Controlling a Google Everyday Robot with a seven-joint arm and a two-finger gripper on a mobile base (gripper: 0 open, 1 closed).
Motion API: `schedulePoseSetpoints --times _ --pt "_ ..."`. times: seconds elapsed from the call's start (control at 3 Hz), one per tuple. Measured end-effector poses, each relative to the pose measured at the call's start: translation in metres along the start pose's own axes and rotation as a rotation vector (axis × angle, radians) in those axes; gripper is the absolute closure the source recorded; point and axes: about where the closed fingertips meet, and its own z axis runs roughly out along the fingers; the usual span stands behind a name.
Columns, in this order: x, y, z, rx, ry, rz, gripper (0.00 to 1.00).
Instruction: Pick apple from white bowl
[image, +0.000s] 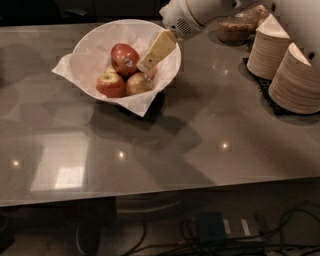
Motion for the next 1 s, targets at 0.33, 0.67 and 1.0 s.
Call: schedulePoseSetpoints --times 0.33,0.67,1.0 --pt "-0.0344 0.0027 0.0285 -0.051 -0.046 -0.022 0.0" --pt "-0.0344 0.0027 0.0285 -0.051 -0.046 -0.022 0.0" --pt "-0.0365 0.0034 0.0347 -0.038 -0.057 -0.013 0.0"
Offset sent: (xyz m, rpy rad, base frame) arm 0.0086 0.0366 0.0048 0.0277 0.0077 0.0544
